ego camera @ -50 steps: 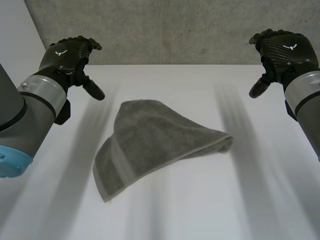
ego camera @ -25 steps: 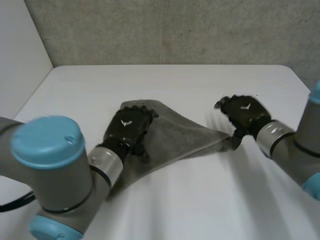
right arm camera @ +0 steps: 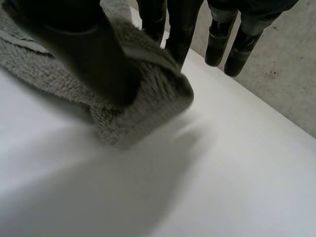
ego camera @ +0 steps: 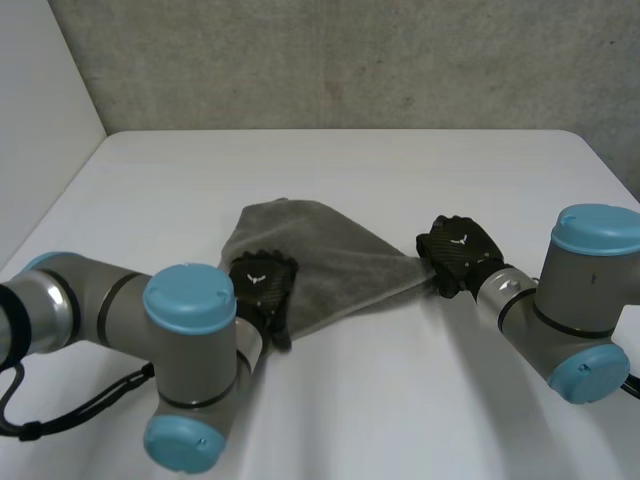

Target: Fold the towel.

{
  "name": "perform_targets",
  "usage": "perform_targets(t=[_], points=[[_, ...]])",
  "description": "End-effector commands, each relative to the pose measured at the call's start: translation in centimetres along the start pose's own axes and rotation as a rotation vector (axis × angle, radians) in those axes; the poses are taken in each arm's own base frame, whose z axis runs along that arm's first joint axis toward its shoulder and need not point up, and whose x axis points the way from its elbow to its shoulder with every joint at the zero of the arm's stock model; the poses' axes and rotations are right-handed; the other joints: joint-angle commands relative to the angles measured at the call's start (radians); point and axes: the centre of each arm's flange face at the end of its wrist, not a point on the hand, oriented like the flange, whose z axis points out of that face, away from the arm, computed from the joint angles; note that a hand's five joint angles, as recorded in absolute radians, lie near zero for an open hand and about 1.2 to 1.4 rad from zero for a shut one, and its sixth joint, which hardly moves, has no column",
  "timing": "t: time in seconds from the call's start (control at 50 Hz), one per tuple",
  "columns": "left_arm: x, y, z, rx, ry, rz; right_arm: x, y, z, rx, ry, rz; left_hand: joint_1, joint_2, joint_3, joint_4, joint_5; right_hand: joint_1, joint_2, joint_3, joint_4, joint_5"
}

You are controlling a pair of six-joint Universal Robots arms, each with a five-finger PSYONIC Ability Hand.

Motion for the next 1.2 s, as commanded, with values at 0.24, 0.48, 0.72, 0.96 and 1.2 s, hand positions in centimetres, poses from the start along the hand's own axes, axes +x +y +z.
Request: perform_targets(t=[0.24, 0.48, 0.72, 0.96, 1.2], points=[[-4.4, -1.3, 4.5, 0.041, -0.132, 0.091, 0.4, -2.2, -1.2, 0.059, 0.013, 0.071, -0.043, -0.017, -0.051, -0.059, 0.002, 0.209, 0.19, -0.042, -0.076, 0.199], [-5.7, -3.1, 4.2, 0.079, -0.161, 0.084, 0.1, -2.4, -0.9, 0.068, 0.006, 0.074, -0.035, -0.009, -0.051, -0.059, 0.011, 0.209, 0.19, -0.042, -0.076, 0.199], [-6.4, -3.9, 3.7, 0.092, -0.135, 0.078, 0.4, -3.6, -1.5, 0.094, 0.009, 0.145, 0.927, 0.953, -0.051, -0.059, 0.973, 0.209, 0.19, -0.042, -0.076, 0.199], [-7.2, -9.1, -0.6, 0.228, -0.029, 0.074, 1.2, -6.8, -5.4, 0.076, 0.013, 0.117, 1.113, 1.139, -0.051, -0.059, 1.159, 0.209, 0.19, -0.042, -0.076, 0.199], [-7.9, -8.5, -1.7, 0.195, -0.033, 0.077, -0.2, -6.4, -5.3, 0.065, -0.072, 0.056, 0.353, 0.379, -0.051, -0.059, 0.399, 0.209, 0.19, -0.042, -0.076, 0.199]])
